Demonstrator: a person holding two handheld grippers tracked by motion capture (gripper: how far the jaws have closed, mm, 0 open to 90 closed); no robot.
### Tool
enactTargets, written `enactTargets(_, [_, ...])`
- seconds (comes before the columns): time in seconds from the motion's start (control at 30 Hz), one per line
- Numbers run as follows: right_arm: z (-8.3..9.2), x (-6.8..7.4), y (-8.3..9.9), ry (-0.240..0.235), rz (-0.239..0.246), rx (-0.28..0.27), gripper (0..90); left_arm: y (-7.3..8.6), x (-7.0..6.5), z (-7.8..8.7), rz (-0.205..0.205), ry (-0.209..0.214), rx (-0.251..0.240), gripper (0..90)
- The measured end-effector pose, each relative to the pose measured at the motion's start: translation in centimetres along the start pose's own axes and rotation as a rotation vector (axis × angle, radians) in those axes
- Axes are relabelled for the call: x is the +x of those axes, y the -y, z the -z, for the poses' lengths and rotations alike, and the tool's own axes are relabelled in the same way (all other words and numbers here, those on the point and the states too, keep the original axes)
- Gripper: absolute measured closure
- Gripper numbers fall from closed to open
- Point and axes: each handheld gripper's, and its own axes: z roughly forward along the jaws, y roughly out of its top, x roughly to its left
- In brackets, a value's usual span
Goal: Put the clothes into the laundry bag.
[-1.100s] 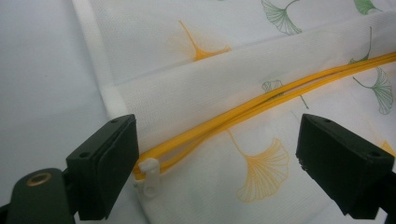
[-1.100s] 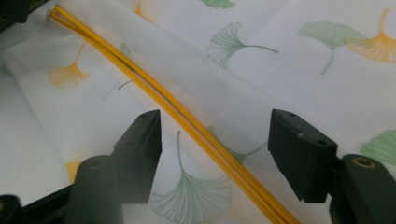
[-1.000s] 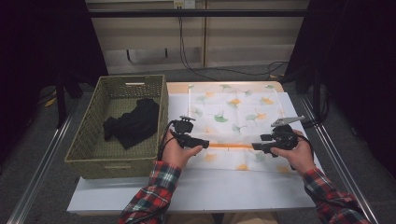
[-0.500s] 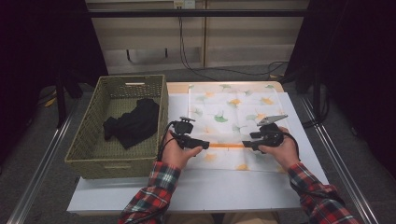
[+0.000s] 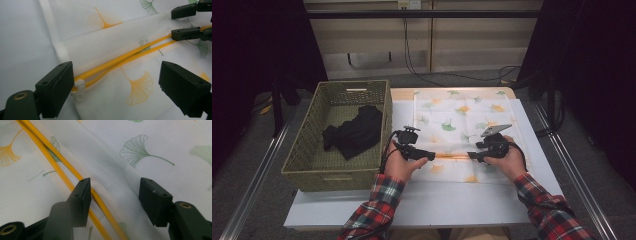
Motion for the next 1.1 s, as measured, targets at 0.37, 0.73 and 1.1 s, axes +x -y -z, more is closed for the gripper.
enactTargets(0.37, [-0.1, -0.4, -0.5, -0.011, -0.007, 0.018, 76.8, -0.1, 0.0, 0.0, -0.004, -0.003, -0.001, 13.1])
enactTargets(0.73, [-0.1, -0.9, -0.8, -0.022, -0.066, 0.026, 89.7, -0.1, 0.1, 0.1, 0.0, -0.005, -0.008, 13.1])
enactTargets(1.1, [1.7, -1.1, -1.8, -0.048, -0.115, -0.001, 89.9, -0.1, 0.2, 0.2, -0.001, -0.012, -0.013, 11.5])
